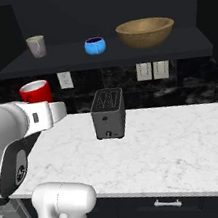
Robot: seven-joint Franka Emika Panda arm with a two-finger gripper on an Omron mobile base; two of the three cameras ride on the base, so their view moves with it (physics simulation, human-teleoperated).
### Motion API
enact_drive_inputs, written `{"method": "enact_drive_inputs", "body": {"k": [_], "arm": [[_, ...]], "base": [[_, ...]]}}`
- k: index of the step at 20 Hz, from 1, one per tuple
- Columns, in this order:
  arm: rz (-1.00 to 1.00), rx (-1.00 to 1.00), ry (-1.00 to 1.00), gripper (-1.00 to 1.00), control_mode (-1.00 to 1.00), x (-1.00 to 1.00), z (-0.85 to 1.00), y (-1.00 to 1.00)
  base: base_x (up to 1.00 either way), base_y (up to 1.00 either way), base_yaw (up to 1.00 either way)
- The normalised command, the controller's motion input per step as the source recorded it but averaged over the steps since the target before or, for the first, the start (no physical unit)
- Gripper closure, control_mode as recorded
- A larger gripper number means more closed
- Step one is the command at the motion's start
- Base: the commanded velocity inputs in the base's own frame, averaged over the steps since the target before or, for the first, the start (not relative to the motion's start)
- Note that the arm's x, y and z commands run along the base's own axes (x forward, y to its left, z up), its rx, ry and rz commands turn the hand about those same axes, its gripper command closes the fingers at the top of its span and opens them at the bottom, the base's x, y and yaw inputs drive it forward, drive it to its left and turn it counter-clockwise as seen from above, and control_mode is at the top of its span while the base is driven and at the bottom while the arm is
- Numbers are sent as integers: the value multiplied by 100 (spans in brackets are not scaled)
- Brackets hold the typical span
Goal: Gather all objects into one cabinet and sort the glasses and bowls to opposite sides.
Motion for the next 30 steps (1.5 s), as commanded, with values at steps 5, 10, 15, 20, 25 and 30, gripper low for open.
{"method": "enact_drive_inputs", "body": {"k": [5, 10, 15, 20, 25, 30], "arm": [[0, 2, -2, 100, -100, 40, 48, 0], [0, 7, -1, 100, -100, 5, 49, 0], [0, 4, -6, 100, -100, 8, 31, 0], [0, 1, -5, 100, -100, 41, 2, 0], [0, 0, -7, 100, -100, 54, -13, 0], [0, 0, -2, 100, -100, 50, -12, 0]], "base": [[0, 0, 0], [0, 0, 0], [0, 0, 0], [0, 0, 0], [0, 0, 0], [0, 0, 0]]}}
